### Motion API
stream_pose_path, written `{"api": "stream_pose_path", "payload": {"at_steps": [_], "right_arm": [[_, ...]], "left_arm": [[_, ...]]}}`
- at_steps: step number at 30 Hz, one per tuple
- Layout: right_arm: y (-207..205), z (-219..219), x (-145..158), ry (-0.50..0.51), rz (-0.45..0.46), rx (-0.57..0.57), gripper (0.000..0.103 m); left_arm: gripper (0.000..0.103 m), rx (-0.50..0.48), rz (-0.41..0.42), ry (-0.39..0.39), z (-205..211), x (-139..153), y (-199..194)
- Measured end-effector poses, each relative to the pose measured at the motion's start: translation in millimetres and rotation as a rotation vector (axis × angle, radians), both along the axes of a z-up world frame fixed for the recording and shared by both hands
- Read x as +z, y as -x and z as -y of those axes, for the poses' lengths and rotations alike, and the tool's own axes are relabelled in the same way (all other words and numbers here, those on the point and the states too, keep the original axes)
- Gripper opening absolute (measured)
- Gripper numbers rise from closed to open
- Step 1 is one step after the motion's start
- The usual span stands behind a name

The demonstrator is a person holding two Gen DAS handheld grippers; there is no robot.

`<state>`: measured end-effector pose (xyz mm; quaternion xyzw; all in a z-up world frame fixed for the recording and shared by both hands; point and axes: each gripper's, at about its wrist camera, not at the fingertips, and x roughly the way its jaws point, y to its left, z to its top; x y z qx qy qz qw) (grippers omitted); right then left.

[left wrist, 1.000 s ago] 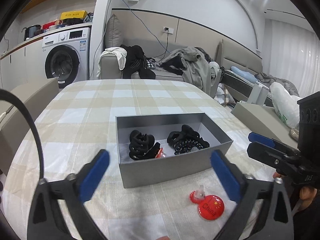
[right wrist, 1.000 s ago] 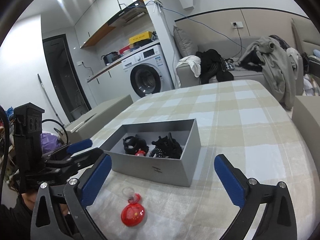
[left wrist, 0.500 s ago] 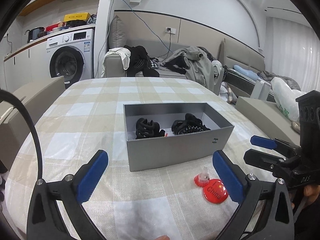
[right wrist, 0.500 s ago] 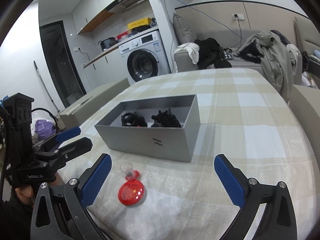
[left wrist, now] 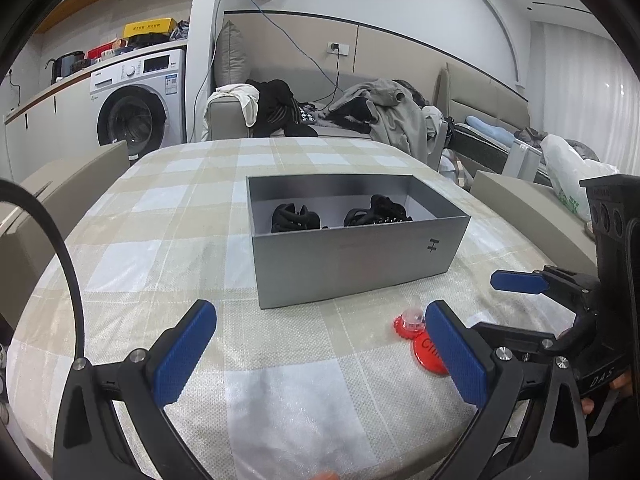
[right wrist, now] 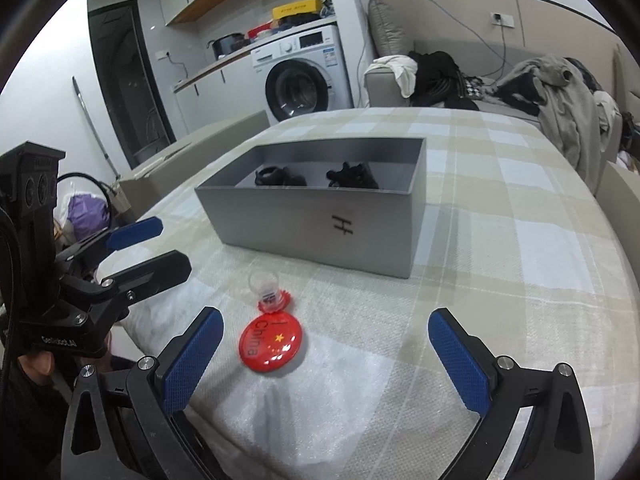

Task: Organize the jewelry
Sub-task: 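Reach the right tool to the red China badge and grasp it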

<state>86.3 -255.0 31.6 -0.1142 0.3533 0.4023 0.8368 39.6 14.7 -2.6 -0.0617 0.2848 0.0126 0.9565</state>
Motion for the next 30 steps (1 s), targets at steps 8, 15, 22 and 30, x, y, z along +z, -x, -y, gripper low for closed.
{"api": "stream_pose_path", "payload": {"at_steps": [8,15,22,30], "right_arm": [[15.2,-11.3,-10.5,0.094,0.042,0.046,0.103],[24.0,-20.6,-20.4,0.176,0.086,0.066,0.103],[23.0,-21.8,-22.1,0.193,0.106,0.055,0.103],[8.3,-12.9,-17.8,0.183,0.093,-0.037,0.103]], "left_arm": [[0.102,0.004,-0.010,0.002,1.6,-2.0,1.1],[0.102,0.009,-0.021,0.018,-2.0,-5.3,-0.7],[0.102,0.012,-0.028,0.019,-3.0,-6.5,-2.2],[0.102,0.017,-0.037,0.022,-3.7,-7.1,-2.8]]}}
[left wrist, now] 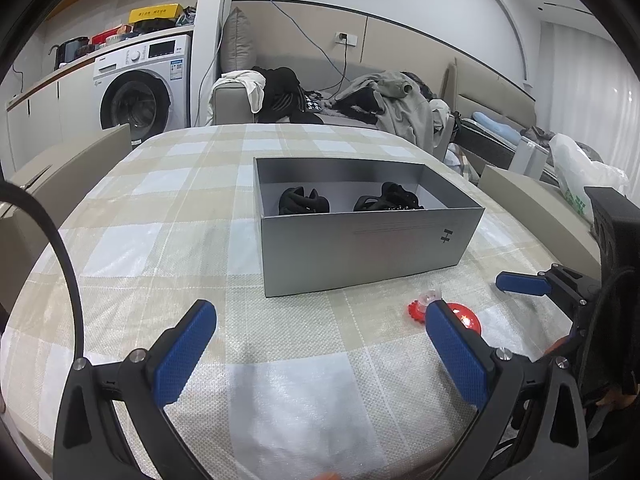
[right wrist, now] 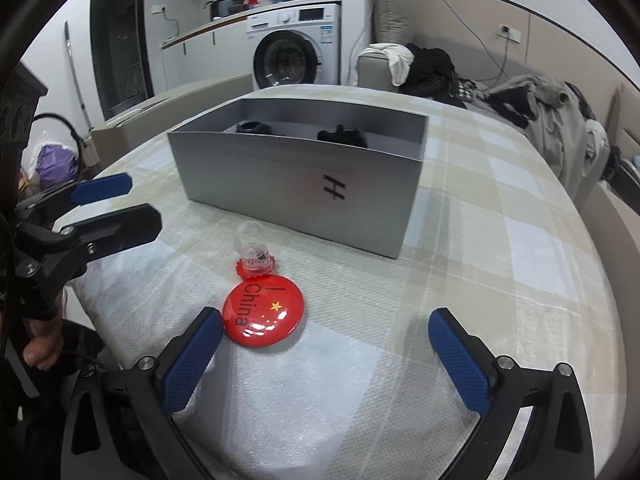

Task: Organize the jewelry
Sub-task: 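Reach the right tool to the red China badge and grasp it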

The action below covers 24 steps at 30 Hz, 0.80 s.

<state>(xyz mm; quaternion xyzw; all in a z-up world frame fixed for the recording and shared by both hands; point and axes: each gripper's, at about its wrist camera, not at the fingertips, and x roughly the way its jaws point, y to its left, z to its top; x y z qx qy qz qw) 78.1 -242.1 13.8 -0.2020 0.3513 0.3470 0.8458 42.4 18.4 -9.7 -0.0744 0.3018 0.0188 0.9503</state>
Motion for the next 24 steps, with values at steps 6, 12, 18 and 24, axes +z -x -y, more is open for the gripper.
{"api": "stream_pose_path", "payload": {"at_steps": [6,12,18,24], "right_arm": [[0.8,-4.8,0.2,0.010,0.015,-0.007,0.103],[3.1,-5.7,0.3,-0.001,0.025,0.012,0.091],[9.3,-8.3,1.6,-0.007,0.029,0.060,0.067],[22.6,-13.0,1.5,-0.005,0.049,0.133,0.041]], "left_arm": [[0.102,0.001,-0.009,-0.002,-0.3,-1.2,-1.5],[0.102,0.000,-0.010,0.005,-1.5,-0.9,-2.2],[0.102,-0.009,-0.010,0.000,0.6,-1.4,-1.8],[0.102,-0.015,-0.013,-0.007,2.2,-2.3,-1.3]]}}
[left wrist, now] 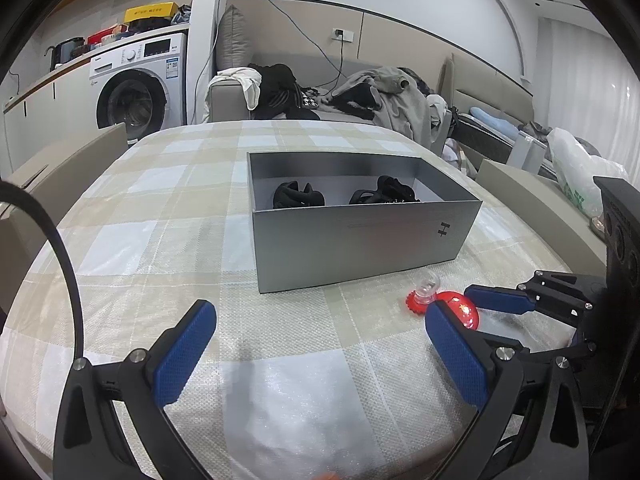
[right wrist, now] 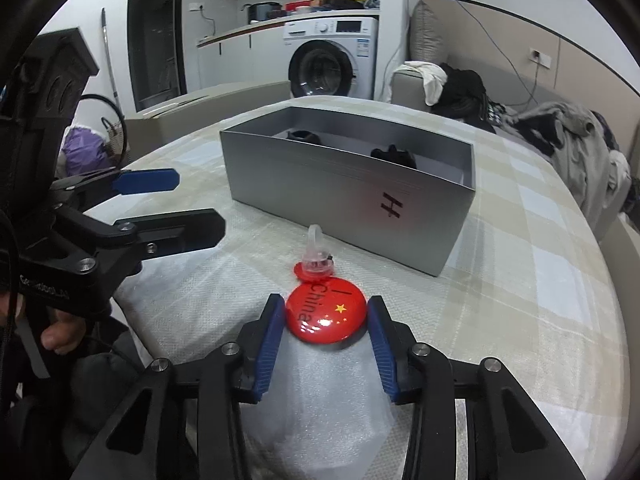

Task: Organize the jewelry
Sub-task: 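Reach the right tool to the red China badge and grasp it, then grasp the small red-and-clear trinket with the left tool while the right tool holds the badge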

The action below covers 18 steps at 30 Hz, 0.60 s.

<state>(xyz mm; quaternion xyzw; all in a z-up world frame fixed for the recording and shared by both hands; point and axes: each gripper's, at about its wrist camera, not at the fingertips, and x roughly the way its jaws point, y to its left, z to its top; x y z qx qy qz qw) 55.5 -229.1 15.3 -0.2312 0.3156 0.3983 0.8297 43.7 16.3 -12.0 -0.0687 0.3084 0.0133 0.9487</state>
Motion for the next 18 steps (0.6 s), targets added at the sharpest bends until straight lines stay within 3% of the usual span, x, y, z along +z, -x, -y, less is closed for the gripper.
{"api": "stream_pose_path", "payload": {"at_steps": [7,11,18], "right_arm": [[4.5,1.3,4.2,-0.022,-0.026,0.048,0.040],[5.0,7.9,11.7,-0.084,-0.101,0.089,0.040],[-7.4,26.2,20.4,-0.152,-0.110,0.022,0.040]], "left_arm": [[0.102,0.000,-0.001,0.000,0.2,0.1,0.5],[0.102,0.002,-0.006,-0.001,0.3,0.3,0.3],[0.102,-0.008,-0.011,-0.001,3.6,-0.1,-1.3]]}}
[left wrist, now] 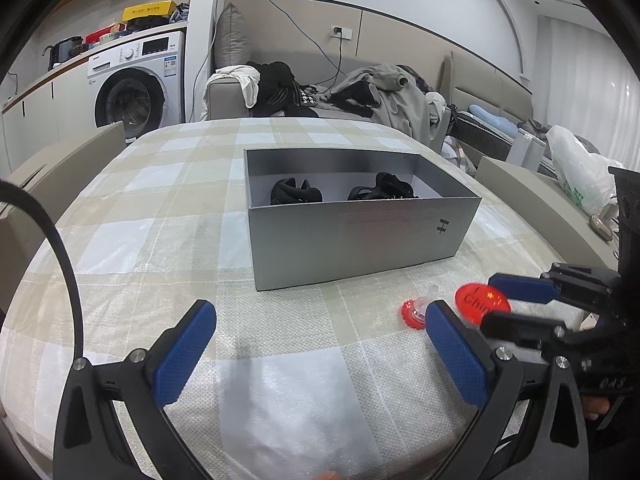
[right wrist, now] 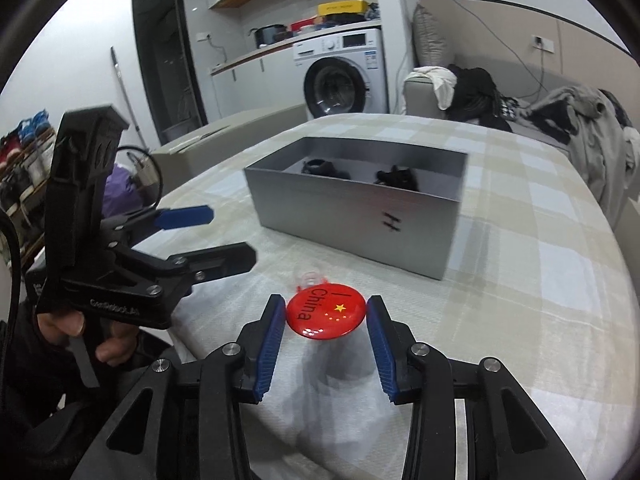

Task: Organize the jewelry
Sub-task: 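Grasp the small red-and-clear trinket with the left tool while the right tool holds the badge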

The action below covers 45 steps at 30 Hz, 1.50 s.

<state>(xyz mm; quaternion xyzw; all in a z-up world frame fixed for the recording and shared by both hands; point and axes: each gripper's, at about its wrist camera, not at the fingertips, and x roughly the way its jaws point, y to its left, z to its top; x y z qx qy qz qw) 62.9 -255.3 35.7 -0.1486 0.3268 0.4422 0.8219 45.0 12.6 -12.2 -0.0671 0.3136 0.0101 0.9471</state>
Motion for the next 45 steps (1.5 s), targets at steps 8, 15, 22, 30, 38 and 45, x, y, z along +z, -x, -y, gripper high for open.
{"api": "stream_pose_path", "payload": {"at_steps": [8,15,22,30,38,45], "right_arm": [[-20.1,15.2,4.1,-0.057,-0.035,-0.101,0.041],[-21.1,18.0,6.0,-0.060,-0.031,-0.099,0.041],[-23.7,20.7,6.6,-0.066,-0.033,-0.105,0.041],[-23.8,22.3,8.5,-0.076,-0.032,-0.103,0.041],[-23.8,22.3,7.7,-0.076,-0.032,-0.103,0.041],[-23.9,22.3,7.7,-0.082,-0.034,-0.105,0.041]], "left_arm": [[0.102,-0.037,-0.022,-0.029,13.1,-5.3,-4.0],[0.083,-0.118,-0.056,-0.055,29.5,-6.3,-11.6],[0.039,-0.200,-0.072,-0.025,35.3,-5.6,-16.5],[0.011,-0.245,-0.071,-0.025,43.7,-5.2,-18.2],[0.011,-0.251,-0.048,-0.046,44.8,-2.5,-15.2],[0.011,-0.237,-0.028,-0.022,39.6,1.4,-14.4]]}}
